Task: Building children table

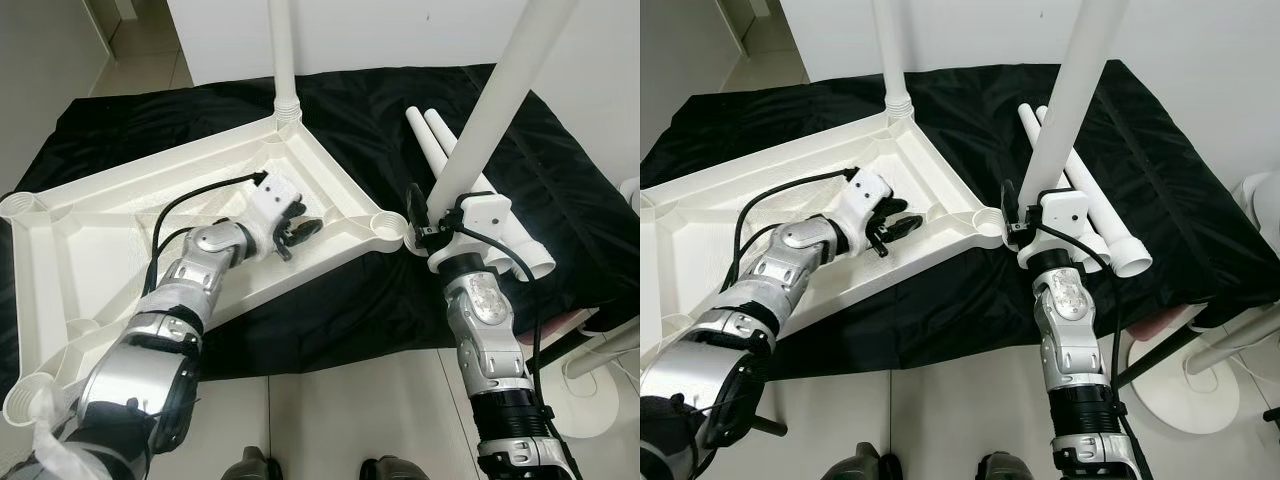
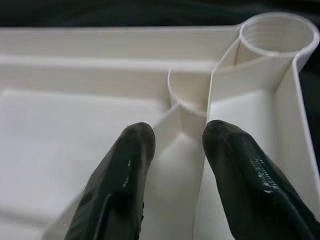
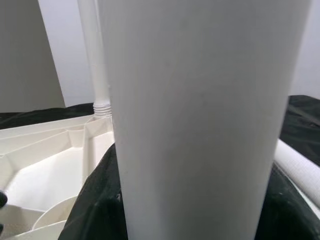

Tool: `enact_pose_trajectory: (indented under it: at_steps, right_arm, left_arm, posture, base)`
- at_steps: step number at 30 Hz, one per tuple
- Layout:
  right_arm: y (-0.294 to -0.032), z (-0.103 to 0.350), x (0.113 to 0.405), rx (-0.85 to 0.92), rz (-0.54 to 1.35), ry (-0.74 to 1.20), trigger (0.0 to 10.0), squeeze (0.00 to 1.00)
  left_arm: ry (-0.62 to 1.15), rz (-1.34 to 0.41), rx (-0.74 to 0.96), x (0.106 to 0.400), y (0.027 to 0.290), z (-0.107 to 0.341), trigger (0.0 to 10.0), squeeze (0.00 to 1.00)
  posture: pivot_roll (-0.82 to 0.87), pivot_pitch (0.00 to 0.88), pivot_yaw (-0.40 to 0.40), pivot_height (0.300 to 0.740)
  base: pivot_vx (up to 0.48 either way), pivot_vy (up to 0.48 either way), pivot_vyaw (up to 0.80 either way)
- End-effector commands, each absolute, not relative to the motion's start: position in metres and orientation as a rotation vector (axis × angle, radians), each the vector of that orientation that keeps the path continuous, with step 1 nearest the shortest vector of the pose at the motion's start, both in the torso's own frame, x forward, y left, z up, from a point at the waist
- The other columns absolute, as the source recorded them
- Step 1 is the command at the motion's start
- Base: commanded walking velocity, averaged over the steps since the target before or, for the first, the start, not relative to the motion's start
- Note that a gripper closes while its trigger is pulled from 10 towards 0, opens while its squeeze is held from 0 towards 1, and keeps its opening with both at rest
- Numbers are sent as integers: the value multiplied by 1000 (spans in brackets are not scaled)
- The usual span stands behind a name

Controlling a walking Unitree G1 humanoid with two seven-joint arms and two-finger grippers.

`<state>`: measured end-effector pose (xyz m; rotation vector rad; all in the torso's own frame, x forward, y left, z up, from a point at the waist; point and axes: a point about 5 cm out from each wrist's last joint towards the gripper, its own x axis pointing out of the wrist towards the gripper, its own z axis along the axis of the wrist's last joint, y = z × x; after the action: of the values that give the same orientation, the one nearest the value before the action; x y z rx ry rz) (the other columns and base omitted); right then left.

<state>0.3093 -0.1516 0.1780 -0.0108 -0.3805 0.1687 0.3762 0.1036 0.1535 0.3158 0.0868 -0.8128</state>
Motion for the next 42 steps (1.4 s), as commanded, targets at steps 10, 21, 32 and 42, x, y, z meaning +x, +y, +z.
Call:
enact_pose_trajectory:
  at_steps: [10,21,32,42]
  right_arm:
    - [-145,180,319,11,175,-365,10000,0]
    - [-145,180,330,-14,163,-328,10000,0]
    - [-149,178,335,-56,165,-326,10000,0]
    - [-155,197,331,16,133,-446,10000,0]
  left_arm:
    - [-20,-696,230,365,119,171,10000,0]
    - [-121,-636,105,360,116,194,10000,0]
    - [-92,-786,84,331,82,183,10000,0]
    - [12,-922,214,319,65,159,10000,0]
  posture:
    - [-73,58,61,740]
    - [-96,43,50,740]
    - [-107,21,52,740]
    - [-118,8,52,740]
  base:
    - [0,0,0]
    - [0,0,0]
    - [0,0,0]
    - [0,0,0]
